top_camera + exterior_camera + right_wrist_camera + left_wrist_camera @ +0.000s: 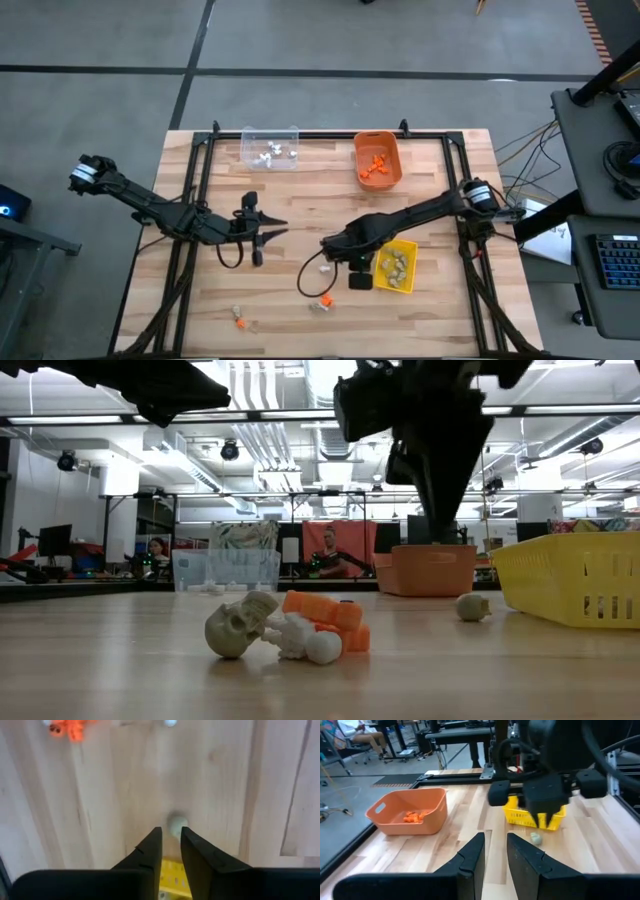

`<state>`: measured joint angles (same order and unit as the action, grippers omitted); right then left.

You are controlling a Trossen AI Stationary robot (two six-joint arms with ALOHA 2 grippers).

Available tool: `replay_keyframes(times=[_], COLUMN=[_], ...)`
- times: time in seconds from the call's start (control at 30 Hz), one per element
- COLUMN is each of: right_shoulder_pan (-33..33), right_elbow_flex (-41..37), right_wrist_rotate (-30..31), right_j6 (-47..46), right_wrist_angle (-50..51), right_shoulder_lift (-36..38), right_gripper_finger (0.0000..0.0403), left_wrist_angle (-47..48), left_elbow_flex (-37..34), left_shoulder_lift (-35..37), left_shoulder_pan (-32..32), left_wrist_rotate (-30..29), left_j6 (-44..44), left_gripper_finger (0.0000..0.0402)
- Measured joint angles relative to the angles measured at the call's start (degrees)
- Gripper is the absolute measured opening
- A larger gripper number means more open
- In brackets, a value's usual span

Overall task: Sort Halloween decoration
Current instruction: Put the gray skull toy into the yellow bin

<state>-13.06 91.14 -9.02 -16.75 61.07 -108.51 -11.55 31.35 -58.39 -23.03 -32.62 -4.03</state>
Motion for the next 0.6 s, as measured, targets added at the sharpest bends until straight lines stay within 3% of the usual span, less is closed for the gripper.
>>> replay_keyframes(times=[0.37, 0.6], right_shoulder_pan=[-0.7, -0.7], right_elbow_flex=[0.0, 0.0], right_wrist_rotate=[4.2, 3.0], right_j6=[4.2, 5.8], right_wrist_angle=[1.1, 2.1], right_shoulder_lift=[-4.2, -6.1], right_gripper_finger=[0.0196, 0.0223], left_wrist_angle=[-0.5, -0.6], left_elbow_flex=[0.0, 0.0], left_shoulder_lift=[0.1, 0.1], left_shoulder_pan=[0.2, 0.2], left_wrist_rotate=[-3.5, -3.5], left_j6=[4.0, 4.0], left_gripper_finger=[0.0064, 0.0064])
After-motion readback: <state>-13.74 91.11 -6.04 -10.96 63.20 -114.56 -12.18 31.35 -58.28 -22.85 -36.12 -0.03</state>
